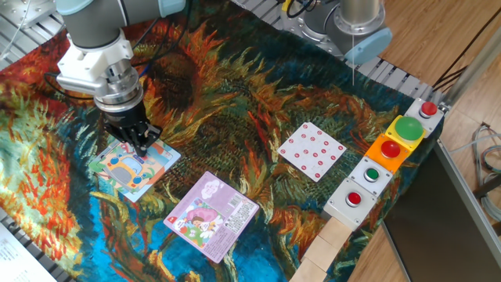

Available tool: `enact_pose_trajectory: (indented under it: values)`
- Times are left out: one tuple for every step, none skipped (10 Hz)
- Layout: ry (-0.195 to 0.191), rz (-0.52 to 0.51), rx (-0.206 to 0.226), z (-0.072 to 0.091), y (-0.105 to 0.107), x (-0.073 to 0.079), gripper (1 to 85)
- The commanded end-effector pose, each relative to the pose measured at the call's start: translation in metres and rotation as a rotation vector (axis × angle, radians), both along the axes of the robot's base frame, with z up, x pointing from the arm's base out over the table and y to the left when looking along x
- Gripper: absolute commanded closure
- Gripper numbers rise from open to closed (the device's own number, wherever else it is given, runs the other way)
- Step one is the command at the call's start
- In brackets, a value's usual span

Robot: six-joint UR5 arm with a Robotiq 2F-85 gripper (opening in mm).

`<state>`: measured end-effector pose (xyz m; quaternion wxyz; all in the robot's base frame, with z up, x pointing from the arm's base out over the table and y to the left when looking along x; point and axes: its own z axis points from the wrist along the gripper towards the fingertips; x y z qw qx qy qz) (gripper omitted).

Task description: Assemble one piece of a puzzle

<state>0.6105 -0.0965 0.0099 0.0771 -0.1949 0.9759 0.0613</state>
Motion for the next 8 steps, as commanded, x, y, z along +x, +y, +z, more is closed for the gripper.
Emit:
enact_pose_trajectory:
  values:
    - [-0.006, -0.007, 0.009, 0.002, -0.002, -0.003, 84.3]
    - [-0.006, -0.007, 0.009, 0.002, -0.002, -0.004, 84.3]
    - [-0.009, -0.009, 0.011, 0.003, -0.001, -0.002, 84.3]
    - [-0.011, -0.010, 0.012, 0.004, 0.002, 0.000, 84.3]
    - [-0.011, -0.008, 0.021, 0.005, 0.005, 0.002, 84.3]
    - [-0.011, -0.008, 0.023, 0.005, 0.007, 0.004, 84.3]
    - [-0.009, -0.008, 0.023, 0.006, 0.009, 0.007, 84.3]
    - [-0.009, -0.008, 0.024, 0.006, 0.011, 0.009, 84.3]
